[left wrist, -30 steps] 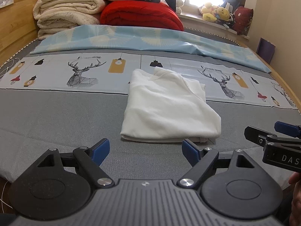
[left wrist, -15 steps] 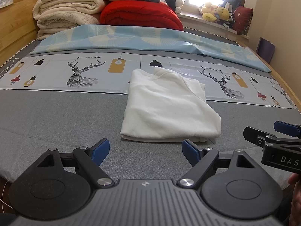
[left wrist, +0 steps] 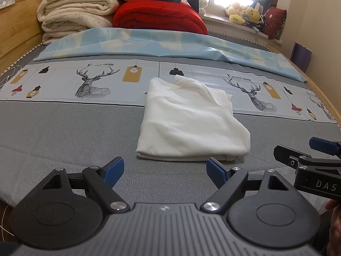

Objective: Fold small clothes

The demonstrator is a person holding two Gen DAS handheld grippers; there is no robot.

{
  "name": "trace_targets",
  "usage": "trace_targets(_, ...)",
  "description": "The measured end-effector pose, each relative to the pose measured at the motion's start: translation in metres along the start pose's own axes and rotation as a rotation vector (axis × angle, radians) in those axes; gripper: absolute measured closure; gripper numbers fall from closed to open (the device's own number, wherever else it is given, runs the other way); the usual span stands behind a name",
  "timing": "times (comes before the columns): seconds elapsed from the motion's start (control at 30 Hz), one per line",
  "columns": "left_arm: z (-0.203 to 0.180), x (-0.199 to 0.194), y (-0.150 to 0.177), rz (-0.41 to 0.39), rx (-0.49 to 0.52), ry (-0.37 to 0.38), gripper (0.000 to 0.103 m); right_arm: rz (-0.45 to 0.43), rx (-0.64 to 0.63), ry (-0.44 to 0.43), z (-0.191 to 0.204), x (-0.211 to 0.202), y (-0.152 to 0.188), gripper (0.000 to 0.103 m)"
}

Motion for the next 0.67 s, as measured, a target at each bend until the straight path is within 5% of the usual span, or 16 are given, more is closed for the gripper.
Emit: trace_targets(0.67, 0.0004, -0.0011, 0.0011, -0.008, 0.012, 0.006, 0.006, 0.005, -0.012, -0.004, -0.0009, 0.0009, 0.0013, 0.011)
Point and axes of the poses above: each gripper's, at about its wrist camera, not at the fingertips, and x roughly the way its jaws point, z to its left, y to its underside, the point moved 4 cm from there along x, roughly the way its jaws point, and after that the axes turned 1 degree about -x, right-handed, at the moved point
